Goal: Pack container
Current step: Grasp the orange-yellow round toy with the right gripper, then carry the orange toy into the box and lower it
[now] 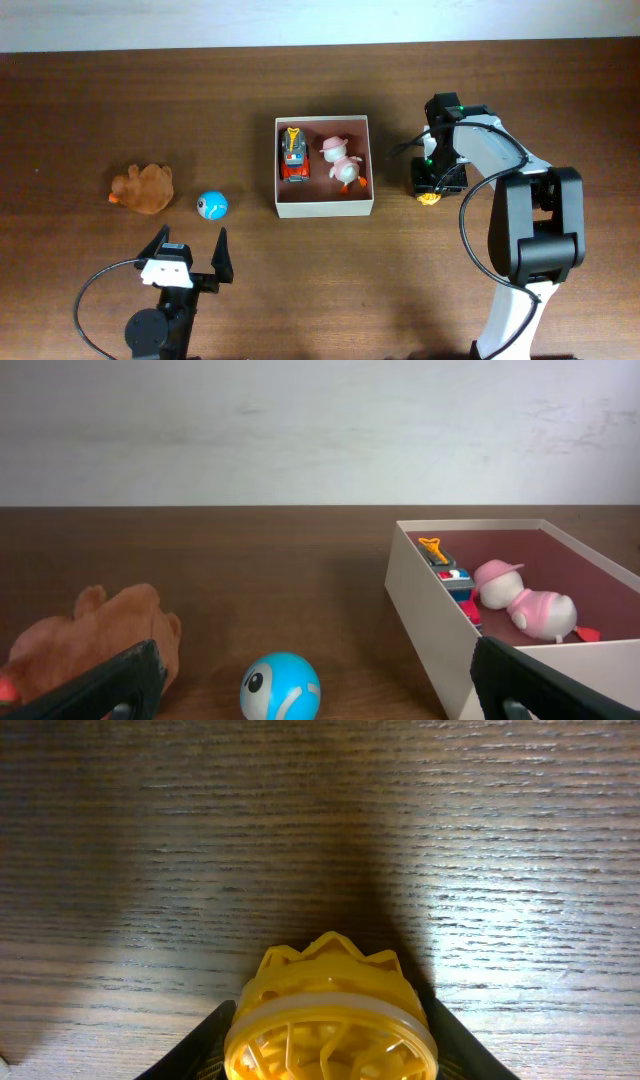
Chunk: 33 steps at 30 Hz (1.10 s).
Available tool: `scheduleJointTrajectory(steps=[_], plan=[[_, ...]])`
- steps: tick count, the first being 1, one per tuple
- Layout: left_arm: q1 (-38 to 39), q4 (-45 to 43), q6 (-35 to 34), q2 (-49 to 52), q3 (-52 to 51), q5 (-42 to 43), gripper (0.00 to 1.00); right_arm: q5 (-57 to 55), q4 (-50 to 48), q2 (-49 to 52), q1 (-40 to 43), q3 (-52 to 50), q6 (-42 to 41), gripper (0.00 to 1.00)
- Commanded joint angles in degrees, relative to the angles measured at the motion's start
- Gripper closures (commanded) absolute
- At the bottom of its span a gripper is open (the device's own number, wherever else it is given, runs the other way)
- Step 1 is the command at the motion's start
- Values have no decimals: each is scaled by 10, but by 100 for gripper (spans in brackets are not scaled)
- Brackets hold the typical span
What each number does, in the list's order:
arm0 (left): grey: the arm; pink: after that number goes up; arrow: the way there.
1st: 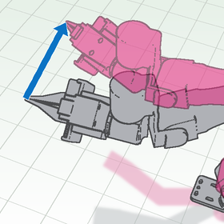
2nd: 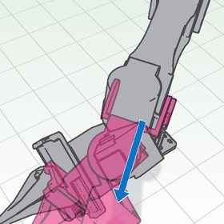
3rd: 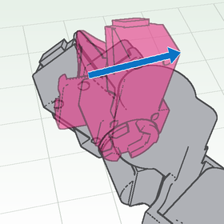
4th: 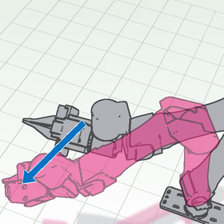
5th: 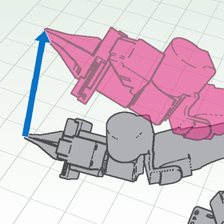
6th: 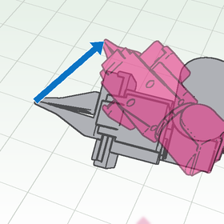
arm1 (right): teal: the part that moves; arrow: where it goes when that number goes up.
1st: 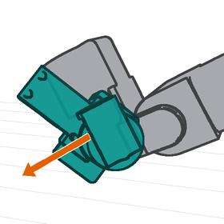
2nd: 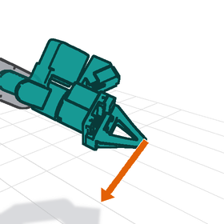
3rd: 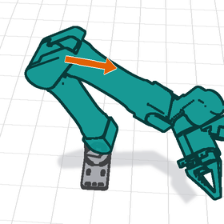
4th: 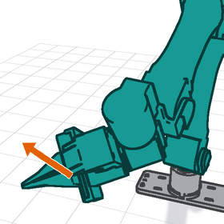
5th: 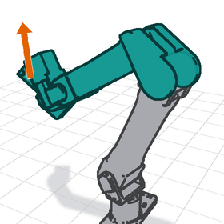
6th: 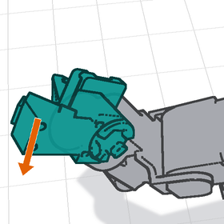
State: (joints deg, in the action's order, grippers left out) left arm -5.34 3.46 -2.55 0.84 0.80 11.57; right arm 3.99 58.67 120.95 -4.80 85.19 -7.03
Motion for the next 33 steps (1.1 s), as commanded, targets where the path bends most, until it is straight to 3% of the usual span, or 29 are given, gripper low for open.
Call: scheduleJointTrajectory(steps=[1, 16, 24, 33], plan=[[-4, 1, 9, -5, -3, -4, 0, 5, 11, 2, 5, 7, 6, 56], [-4, 1, 9, -5, -3, -4, 0, 123, 200, -27, -50, 292, 90, 55], [-4, 1, 9, -5, -3, -4, 0, 118, 124, -22, -146, 313, 85, 51], [-4, 1, 9, -5, -3, -4, 0, 125, 47, 24, -181, 313, 47, 53]])
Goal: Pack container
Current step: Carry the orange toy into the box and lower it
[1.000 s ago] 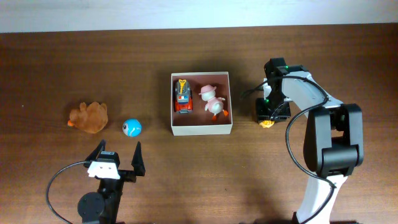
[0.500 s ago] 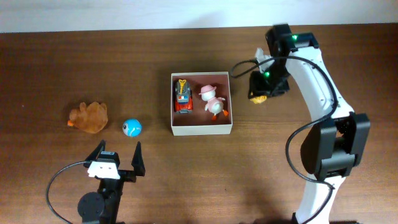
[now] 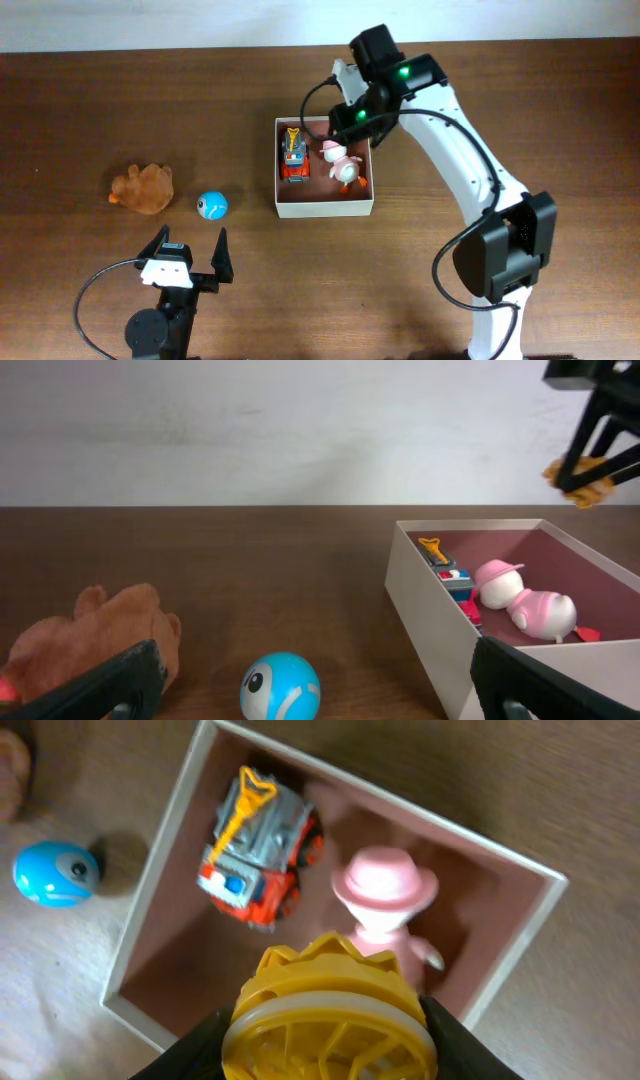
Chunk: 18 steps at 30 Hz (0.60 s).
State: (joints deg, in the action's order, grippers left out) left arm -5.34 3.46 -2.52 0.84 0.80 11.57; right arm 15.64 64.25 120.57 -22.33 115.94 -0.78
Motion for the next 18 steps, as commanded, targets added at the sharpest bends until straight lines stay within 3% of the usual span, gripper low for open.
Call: scheduleJointTrajectory(steps=[1, 14, 16, 18], plan=[[-4, 1, 9, -5, -3, -4, 0, 9, -13, 37, -8, 6, -16, 53], [-4, 1, 9, -5, -3, -4, 0, 19, -82, 103, -44, 6, -16, 55], [-4, 1, 9, -5, -3, -4, 0, 19, -88, 103, -44, 6, -16, 37], [-4, 1, 9, -5, -3, -4, 0, 17, -91, 103, -43, 6, -16, 29]])
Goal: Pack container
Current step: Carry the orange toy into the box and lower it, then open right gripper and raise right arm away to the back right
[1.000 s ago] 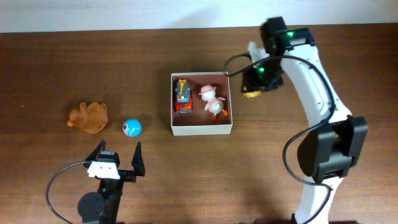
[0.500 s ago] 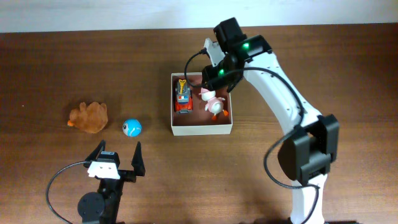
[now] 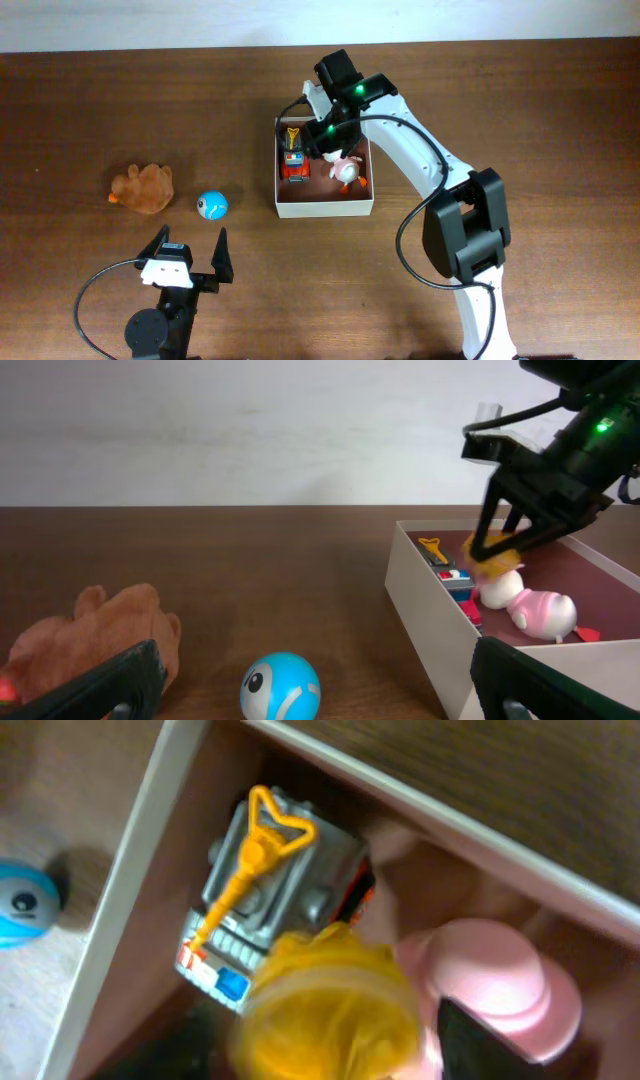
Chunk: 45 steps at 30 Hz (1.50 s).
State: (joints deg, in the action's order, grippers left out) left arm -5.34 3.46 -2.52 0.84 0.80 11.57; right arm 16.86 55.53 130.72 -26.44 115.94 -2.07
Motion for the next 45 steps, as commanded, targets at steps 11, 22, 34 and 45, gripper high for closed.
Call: scheduleJointTrajectory(steps=[11, 22, 34, 45], plan=[[-4, 1, 9, -5, -3, -4, 0, 5, 0, 2, -1, 7, -3, 6], [-4, 1, 9, -5, -3, -4, 0, 4, 201, 2, -1, 202, 17, 1], [-4, 1, 9, -5, -3, -4, 0, -176, 418, 2, 96, 347, -94, 1], [-4, 1, 9, -5, -3, -4, 0, -176, 418, 2, 248, 335, -107, 1]])
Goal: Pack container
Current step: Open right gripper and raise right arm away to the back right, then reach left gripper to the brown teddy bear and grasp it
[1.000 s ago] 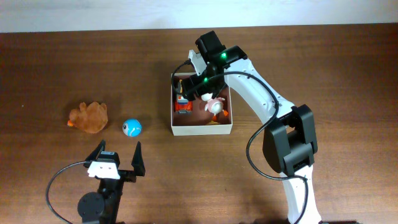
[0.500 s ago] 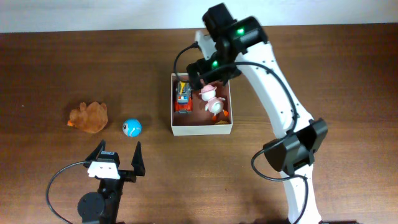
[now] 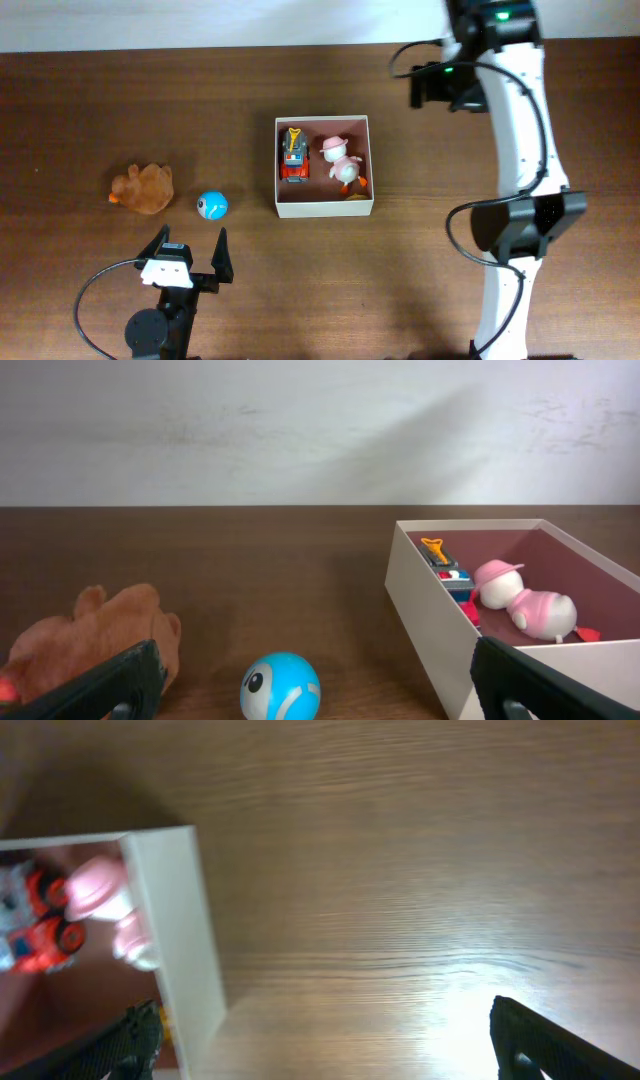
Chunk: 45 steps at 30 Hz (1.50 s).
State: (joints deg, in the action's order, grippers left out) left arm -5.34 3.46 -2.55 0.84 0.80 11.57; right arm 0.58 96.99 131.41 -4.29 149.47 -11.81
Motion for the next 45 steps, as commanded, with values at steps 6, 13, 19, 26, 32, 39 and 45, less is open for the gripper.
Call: scheduleJointTrajectory(steps=[6, 13, 19, 26, 32, 39, 45], plan=[[-4, 1, 9, -5, -3, -4, 0, 17, 3, -5, 75, -27, -9, 1], [-4, 0, 9, -5, -3, -48, 1, 17, 3, -5, 80, -42, -9, 1], [-4, 11, 2, -1, 19, 53, 0, 17, 3, -5, 80, -42, -9, 1], [-5, 149, 2, 180, 227, -46, 0, 17, 3, -5, 80, -42, -9, 1], [-5, 285, 22, 421, 454, -43, 0, 17, -28, -5, 80, -42, -9, 1], [-5, 382, 22, 621, 584, -19, 0, -19, -33, -5, 87, -42, 22, 1], [-5, 374, 22, 717, 584, -20, 0, 88, -13, -5, 158, -42, 26, 1]])
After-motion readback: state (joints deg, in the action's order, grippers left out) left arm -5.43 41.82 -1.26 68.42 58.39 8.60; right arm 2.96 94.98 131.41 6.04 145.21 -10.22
